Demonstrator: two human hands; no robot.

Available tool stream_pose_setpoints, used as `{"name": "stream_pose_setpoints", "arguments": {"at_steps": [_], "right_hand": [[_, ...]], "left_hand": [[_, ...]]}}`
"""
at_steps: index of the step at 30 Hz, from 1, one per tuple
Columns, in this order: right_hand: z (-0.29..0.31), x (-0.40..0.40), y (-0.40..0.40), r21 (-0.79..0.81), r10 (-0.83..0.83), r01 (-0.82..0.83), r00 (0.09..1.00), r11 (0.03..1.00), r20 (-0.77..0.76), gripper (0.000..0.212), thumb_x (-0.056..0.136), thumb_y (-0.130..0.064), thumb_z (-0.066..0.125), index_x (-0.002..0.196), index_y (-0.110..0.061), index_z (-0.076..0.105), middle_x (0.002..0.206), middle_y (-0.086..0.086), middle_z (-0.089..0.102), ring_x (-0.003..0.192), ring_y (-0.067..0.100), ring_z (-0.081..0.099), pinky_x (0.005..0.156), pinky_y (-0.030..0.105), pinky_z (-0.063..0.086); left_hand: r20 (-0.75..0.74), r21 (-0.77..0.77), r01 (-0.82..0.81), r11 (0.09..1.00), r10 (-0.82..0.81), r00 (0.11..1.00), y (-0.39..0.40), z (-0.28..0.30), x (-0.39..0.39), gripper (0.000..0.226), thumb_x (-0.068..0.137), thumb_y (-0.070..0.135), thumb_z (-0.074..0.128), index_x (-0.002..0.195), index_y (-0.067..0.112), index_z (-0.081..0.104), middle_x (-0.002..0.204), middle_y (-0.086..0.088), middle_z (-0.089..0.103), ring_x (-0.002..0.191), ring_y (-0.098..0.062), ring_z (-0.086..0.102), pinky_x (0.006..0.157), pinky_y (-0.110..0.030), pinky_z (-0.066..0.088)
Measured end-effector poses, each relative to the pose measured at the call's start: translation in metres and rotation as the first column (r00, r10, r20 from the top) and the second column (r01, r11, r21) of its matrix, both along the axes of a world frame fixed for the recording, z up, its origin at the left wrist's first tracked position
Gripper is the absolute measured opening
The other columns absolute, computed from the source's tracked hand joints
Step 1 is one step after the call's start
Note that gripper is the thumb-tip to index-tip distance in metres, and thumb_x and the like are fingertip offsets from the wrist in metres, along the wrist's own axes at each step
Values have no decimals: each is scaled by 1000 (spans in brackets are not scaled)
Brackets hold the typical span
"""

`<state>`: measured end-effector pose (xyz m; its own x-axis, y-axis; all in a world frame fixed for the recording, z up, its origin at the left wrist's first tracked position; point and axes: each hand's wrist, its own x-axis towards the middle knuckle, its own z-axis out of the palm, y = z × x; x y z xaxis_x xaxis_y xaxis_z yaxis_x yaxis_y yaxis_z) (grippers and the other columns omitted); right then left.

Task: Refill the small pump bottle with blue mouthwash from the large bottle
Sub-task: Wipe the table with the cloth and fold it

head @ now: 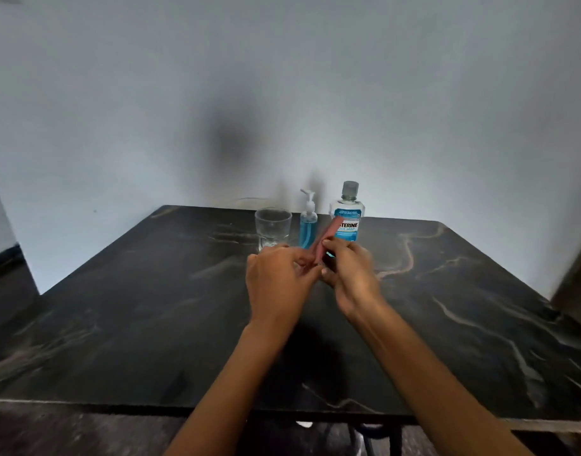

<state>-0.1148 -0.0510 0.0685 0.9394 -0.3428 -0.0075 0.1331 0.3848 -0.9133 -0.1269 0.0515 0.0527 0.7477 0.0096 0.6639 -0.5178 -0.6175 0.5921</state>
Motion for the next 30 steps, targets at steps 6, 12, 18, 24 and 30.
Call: {"name": "stream_pose_setpoints", "arguments": {"at_steps": [6, 12, 18, 24, 30], "right_hand": [[-10, 9, 17, -186, -67, 83, 993, 979, 94, 14, 90, -5, 58, 79, -14, 58, 80, 1, 64, 73, 11, 62, 72, 29, 56], [-37, 24, 26, -320, -81, 87, 996, 943, 31, 14, 87, -5, 64, 95, -15, 58, 111, 21, 64, 93, 21, 58, 77, 31, 48], [-33, 48, 51, -386, -6, 14, 1000, 923, 22, 11, 82, 0, 68, 92, -6, 67, 97, 17, 70, 86, 22, 64, 69, 31, 52], [-36, 84, 92, -475, 37, -33, 999, 879, -2, 12, 77, 1, 73, 89, -2, 70, 92, 19, 71, 78, 23, 68, 73, 42, 60], [-46, 110, 108, -435, 59, -80, 996, 897, -61, 13, 80, -1, 70, 93, -2, 69, 99, 20, 71, 88, 24, 67, 83, 42, 57]], "left_hand": [[-10, -48, -78, 996, 77, 997, 18, 2, 20, 13, 79, 26, 72, 91, 26, 77, 85, 1, 76, 83, -22, 66, 78, -43, 50], [-100, -172, -29, 985, 12, 995, 53, 8, 42, 13, 76, 23, 75, 89, 22, 78, 80, 5, 75, 71, -7, 66, 69, -23, 51], [-200, -435, -2, 900, -95, 975, 94, 5, 65, 11, 75, 20, 78, 85, 25, 77, 74, 14, 73, 70, 0, 69, 61, -9, 50], [-301, -508, -87, 857, -82, 950, 127, -7, 98, 19, 75, 13, 76, 94, 10, 75, 90, -7, 75, 85, -17, 69, 82, -35, 56], [-312, -457, -16, 889, -144, 939, 133, 2, 123, 18, 76, 14, 76, 94, 15, 75, 91, -2, 74, 87, -14, 69, 81, -31, 55]]}}
